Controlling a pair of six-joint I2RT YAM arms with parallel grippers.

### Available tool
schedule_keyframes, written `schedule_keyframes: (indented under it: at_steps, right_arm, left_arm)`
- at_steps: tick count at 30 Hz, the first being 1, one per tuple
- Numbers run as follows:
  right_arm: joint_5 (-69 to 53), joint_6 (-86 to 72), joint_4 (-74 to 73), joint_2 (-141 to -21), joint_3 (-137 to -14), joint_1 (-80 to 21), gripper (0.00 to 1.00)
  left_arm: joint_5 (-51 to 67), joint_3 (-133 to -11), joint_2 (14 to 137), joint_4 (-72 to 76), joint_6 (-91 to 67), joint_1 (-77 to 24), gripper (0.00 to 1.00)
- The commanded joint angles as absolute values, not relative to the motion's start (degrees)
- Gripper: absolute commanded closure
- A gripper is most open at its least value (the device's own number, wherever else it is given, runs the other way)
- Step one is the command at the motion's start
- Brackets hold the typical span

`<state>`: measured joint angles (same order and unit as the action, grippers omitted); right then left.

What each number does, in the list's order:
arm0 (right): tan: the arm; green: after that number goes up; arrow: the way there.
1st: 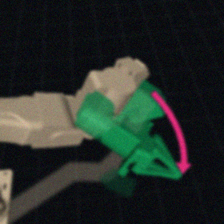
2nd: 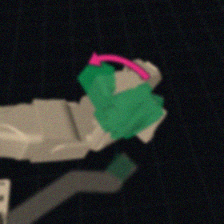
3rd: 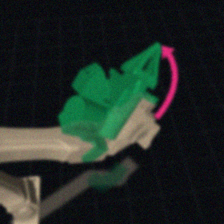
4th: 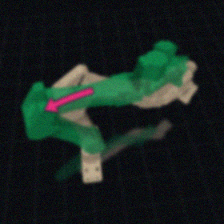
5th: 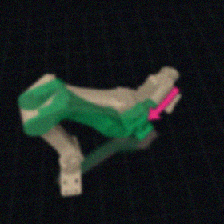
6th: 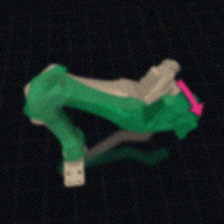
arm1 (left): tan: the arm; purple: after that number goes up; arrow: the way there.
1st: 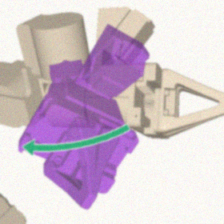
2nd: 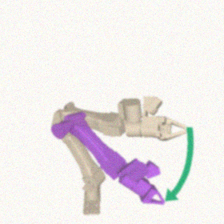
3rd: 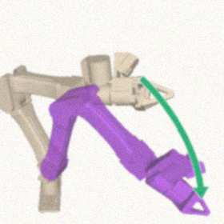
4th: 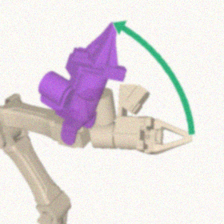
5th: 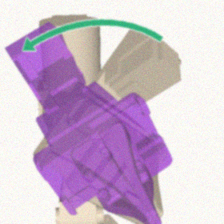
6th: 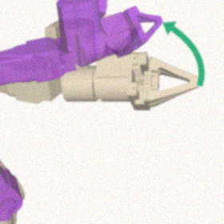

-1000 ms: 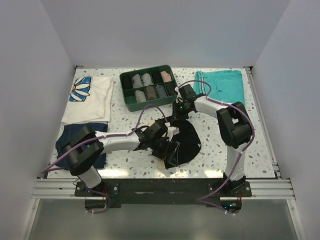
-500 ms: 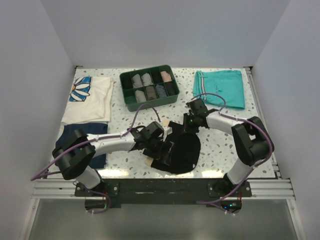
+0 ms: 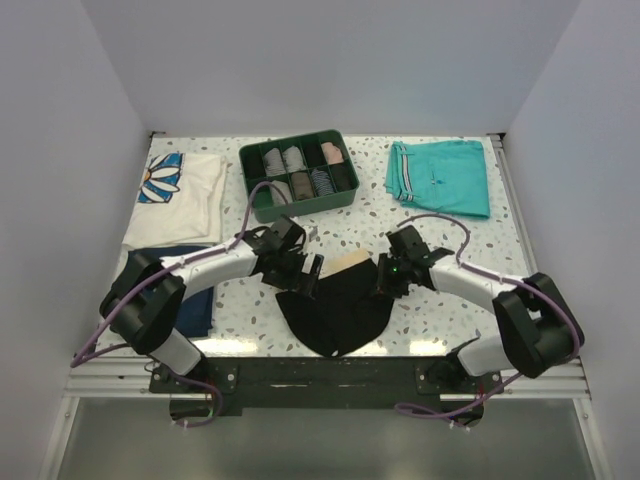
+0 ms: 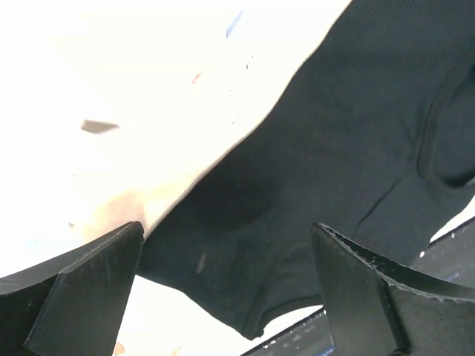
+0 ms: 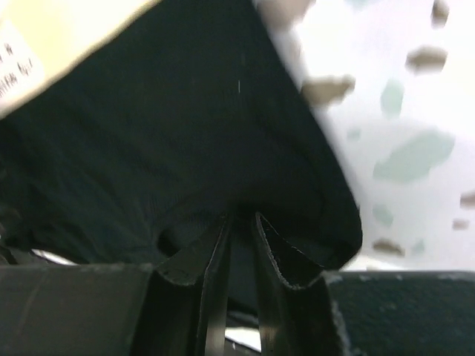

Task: Roll the underwear
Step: Flatten out the underwear at the center of the board.

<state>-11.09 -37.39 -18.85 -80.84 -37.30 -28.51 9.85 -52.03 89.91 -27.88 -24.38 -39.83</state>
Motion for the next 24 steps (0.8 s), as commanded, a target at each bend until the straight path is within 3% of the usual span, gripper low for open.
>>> schedule_keyframes:
  at_steps: [1, 5, 9, 18, 21, 24]
  right_arm:
    - [-8.4, -38.9, -23.4, -73.1, -38.1, -29.4, 0.74]
    - [-6.5, -37.3, -23.8, -69.8, -43.3, -29.4, 0.66]
    - [-6.9, -35.4, -22.8, -76.6, -50.3, -29.4, 0.62]
    - [-10.5, -33.6, -16.6, -92.8, -57.6, -29.4, 0.75]
    - [-8.4, -32.1, -17.4, -94.0, -59.0, -29.3, 0.64]
    - [-7.5, -30.1, -18.5, -94.2, -60.3, -29.0, 0.62]
  left_arm:
    - [7.0, -58.9, 90.1, -30.8, -19.6, -38.8, 0.0]
    - [8.9, -61.7, 87.3, -32.9, -18.6, -38.8, 0.0]
    - [12.0, -60.3, 82.9, -33.4, -20.3, -38.8, 0.0]
    - [16.3, -46.4, 75.8, -25.8, -29.4, -38.8, 0.0]
    - [13.1, -43.2, 73.4, -25.0, -32.0, -38.8, 0.0]
    - [7.0, -42.3, 70.6, -25.7, -33.7, -38.8, 0.0]
